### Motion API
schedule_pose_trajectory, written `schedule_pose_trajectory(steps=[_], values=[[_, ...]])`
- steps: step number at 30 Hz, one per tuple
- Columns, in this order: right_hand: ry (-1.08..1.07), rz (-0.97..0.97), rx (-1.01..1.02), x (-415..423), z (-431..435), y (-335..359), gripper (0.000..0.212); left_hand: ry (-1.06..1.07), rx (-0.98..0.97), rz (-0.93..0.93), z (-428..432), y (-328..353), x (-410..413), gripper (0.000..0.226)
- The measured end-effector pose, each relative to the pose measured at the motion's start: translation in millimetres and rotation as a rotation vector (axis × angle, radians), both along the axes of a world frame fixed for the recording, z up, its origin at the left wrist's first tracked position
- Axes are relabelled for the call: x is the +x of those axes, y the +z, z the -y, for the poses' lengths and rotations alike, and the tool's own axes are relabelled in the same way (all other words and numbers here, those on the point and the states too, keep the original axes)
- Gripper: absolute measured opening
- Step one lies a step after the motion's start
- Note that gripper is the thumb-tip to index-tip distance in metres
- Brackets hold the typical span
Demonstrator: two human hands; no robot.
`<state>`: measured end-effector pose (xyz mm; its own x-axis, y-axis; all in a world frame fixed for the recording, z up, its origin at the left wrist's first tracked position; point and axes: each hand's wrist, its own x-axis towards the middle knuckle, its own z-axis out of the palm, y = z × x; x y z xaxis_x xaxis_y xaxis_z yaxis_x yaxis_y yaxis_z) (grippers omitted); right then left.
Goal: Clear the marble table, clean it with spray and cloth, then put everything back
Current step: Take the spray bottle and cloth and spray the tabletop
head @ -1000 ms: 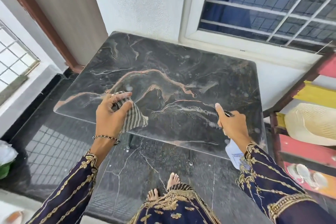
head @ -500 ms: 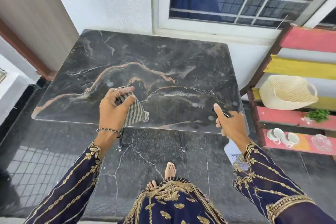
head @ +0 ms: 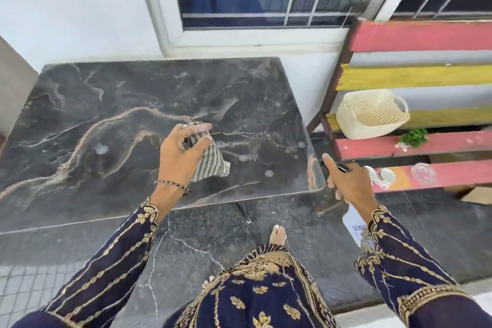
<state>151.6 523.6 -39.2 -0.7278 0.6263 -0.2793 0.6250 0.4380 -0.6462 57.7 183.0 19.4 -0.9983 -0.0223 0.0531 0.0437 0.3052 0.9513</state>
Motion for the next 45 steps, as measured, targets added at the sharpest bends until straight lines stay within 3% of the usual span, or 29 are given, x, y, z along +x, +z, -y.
schedule_pose_trajectory(steps=[7,13,17,23,29,38,41,45], values=[[0.053,-0.013,-0.026,-69,-44,-26,0.093,-0.007,-0.054,0.001,-66,-2,-46,0.021],[0.247,0.055,-0.007,-158,-91,-25,0.086,0.098,-0.008,0.051,-142,-7,-99,0.02],[0.289,-0.016,-0.056,-213,-109,-27,0.066,0.195,-0.019,0.087,-178,-12,-124,0.018],[0.372,0.013,0.019,-292,-122,-37,0.097,0.315,0.014,0.111,-209,-18,-147,0.019],[0.482,-0.028,-0.005,-353,-127,-30,0.083,0.375,0.052,0.101,-218,-18,-168,0.021],[0.405,-0.113,0.005,-429,-122,-22,0.086,0.405,0.073,0.095,-226,-13,-201,0.02],[0.383,-0.148,-0.065,-442,-126,-28,0.095,0.382,0.061,0.092,-232,-14,-215,0.018],[0.387,-0.192,-0.142,-438,-140,-27,0.087,0.329,0.051,0.085,-248,-13,-228,0.019]])
